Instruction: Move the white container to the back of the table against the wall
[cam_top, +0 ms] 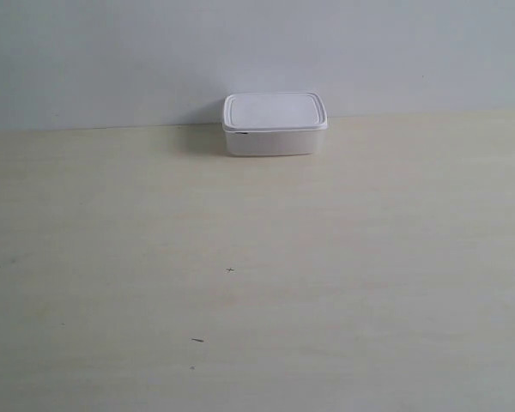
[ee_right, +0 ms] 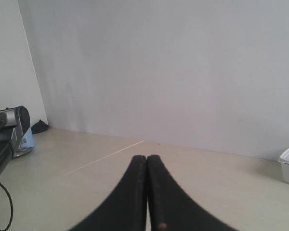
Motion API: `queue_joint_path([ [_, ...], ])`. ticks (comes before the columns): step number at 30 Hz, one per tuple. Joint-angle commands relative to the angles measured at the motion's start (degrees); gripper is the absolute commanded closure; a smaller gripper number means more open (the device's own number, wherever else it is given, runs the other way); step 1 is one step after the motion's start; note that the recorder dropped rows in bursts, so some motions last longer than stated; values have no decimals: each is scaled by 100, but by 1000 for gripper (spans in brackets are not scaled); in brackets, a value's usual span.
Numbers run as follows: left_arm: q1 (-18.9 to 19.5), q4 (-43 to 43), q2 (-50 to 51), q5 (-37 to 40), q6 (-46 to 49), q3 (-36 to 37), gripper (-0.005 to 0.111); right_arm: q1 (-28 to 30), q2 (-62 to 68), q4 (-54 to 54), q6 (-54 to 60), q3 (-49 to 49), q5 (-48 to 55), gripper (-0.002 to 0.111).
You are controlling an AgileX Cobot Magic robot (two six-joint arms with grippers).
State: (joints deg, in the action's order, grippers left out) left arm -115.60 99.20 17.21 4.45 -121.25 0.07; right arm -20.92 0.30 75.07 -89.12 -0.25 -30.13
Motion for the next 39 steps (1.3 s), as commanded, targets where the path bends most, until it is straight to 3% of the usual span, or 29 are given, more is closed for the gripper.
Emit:
queue_joint_path([
  [1, -27, 75, -23, -952, -40, -7, 107, 25, -30, -9, 6, 25, -21, 108],
  [21, -27, 75, -97, -1195, -40, -7, 107, 109, -30, -9, 6, 25, -9, 108],
  [24, 153, 75, -147, -1254, -40, -7, 107, 155, -30, -9, 6, 25, -9, 108],
  [29, 1422, 75, -160, -1511, -40, -7, 107, 442, -30, -9, 6, 25, -9, 108],
  [39, 4898, 75, -937, -1525, -40, -7, 107, 1431, -30, -9, -3, 25, -9, 108],
])
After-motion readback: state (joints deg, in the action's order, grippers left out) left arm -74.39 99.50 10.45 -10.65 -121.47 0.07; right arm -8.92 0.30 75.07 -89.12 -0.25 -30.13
